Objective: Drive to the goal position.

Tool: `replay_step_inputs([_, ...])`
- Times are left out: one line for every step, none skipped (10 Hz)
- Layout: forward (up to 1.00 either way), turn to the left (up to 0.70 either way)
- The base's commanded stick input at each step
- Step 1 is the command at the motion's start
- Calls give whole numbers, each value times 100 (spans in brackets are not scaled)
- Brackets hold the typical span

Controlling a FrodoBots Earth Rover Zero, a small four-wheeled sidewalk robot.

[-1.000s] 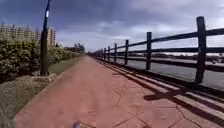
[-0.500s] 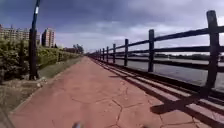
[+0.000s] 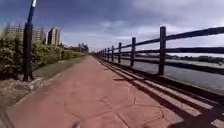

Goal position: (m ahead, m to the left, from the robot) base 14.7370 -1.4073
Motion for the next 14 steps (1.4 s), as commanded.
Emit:
replay_step_inputs([70,35])
replay_step_inputs([70,35])
replay_step_inputs([70,35])
replay_step_inputs([70,35])
replay_step_inputs([70,35])
replay_step_inputs([70,35])
replay_step_inputs([70,35])
replay_step_inputs([70,35])
replay_step_inputs([70,35])
replay_step_inputs([70,35])
replay_step_inputs([70,28])
replay_step_inputs([70,15])
replay_step_inputs([70,0])
replay_step_inputs([70,0])
